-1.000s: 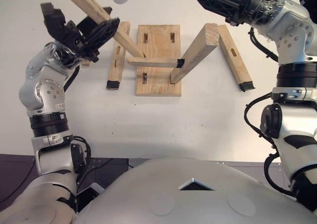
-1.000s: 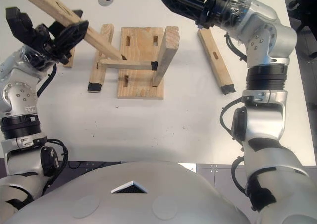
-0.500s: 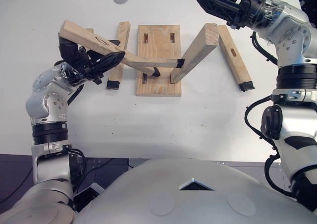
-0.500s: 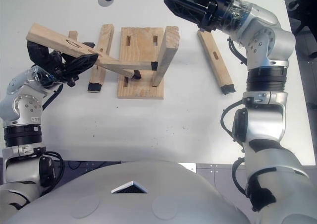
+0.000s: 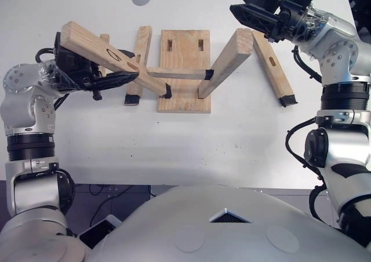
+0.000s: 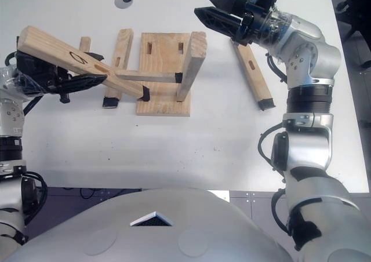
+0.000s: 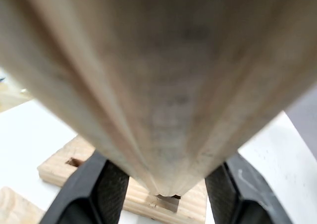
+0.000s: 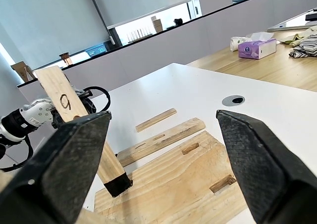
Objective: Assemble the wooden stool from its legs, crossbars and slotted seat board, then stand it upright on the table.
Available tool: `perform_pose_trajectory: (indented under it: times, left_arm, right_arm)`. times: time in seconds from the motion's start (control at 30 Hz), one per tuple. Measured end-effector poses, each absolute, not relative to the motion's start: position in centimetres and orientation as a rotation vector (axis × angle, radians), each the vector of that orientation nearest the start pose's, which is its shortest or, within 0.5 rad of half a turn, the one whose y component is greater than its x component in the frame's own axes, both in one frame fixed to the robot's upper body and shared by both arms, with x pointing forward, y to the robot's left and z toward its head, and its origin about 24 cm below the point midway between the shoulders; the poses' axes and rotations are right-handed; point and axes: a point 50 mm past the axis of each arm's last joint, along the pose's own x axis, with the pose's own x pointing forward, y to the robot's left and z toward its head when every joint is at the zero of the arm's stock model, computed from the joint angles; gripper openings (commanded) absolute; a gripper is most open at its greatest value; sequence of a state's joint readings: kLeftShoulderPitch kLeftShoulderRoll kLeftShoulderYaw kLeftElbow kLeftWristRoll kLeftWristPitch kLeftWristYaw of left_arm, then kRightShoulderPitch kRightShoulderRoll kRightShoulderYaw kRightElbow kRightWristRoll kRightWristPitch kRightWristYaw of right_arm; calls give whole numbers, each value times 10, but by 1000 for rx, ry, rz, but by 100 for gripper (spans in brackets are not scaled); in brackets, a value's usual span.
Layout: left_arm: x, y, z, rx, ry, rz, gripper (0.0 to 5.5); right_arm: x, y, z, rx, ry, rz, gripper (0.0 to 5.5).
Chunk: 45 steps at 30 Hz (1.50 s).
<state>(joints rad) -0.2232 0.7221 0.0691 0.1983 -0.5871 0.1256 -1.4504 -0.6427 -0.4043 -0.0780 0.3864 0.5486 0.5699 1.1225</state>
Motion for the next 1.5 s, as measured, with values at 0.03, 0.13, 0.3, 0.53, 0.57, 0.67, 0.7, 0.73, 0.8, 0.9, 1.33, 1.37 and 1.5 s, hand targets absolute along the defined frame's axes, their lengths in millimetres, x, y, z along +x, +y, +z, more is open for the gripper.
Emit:
perform_pose_trajectory:
  times: [0.03, 0.13, 0.3, 0.53, 0.57, 0.67, 0.7, 0.73, 0.8, 0.9, 1.33, 1.37, 1.5]
  left_arm:
    - [253, 247, 114, 92, 87, -1330, 201]
    - [255, 243, 119, 155, 86, -1373, 201]
    - [260, 236, 128, 229, 109, -1417, 201]
    - [259, 219, 133, 335, 146, -1443, 201]
    - [258, 217, 128, 333, 178, -1435, 201]
    - [258, 213, 130, 358, 183, -1432, 201]
    - [258, 212, 129, 359, 193, -1429, 201]
    - [259, 210, 130, 363, 208, -1424, 201]
    - [260, 208, 131, 369, 215, -1426, 201]
    - [259, 204, 131, 378, 222, -1424, 201]
    - [244, 200, 73, 324, 358, -1319, 273]
    - [239, 198, 63, 292, 405, -1324, 294]
    - [260, 199, 100, 362, 294, -1297, 355]
  right_arm:
    - [332, -169, 137, 328, 139, 1153, 392]
    - [332, -168, 136, 326, 139, 1153, 392]
    - [330, -170, 132, 321, 144, 1134, 392]
    - [328, -171, 126, 291, 166, 1114, 392]
    - [328, -171, 125, 289, 169, 1113, 392]
    - [327, -171, 124, 289, 174, 1111, 392]
    - [327, -171, 124, 288, 174, 1110, 392]
    - [327, -171, 123, 287, 173, 1109, 392]
    - [327, -171, 123, 286, 173, 1110, 392]
    - [327, -171, 123, 287, 173, 1110, 392]
    - [327, -172, 124, 271, 168, 1108, 392]
    - [328, -173, 124, 269, 165, 1098, 392]
    - [324, -176, 118, 275, 180, 1099, 392]
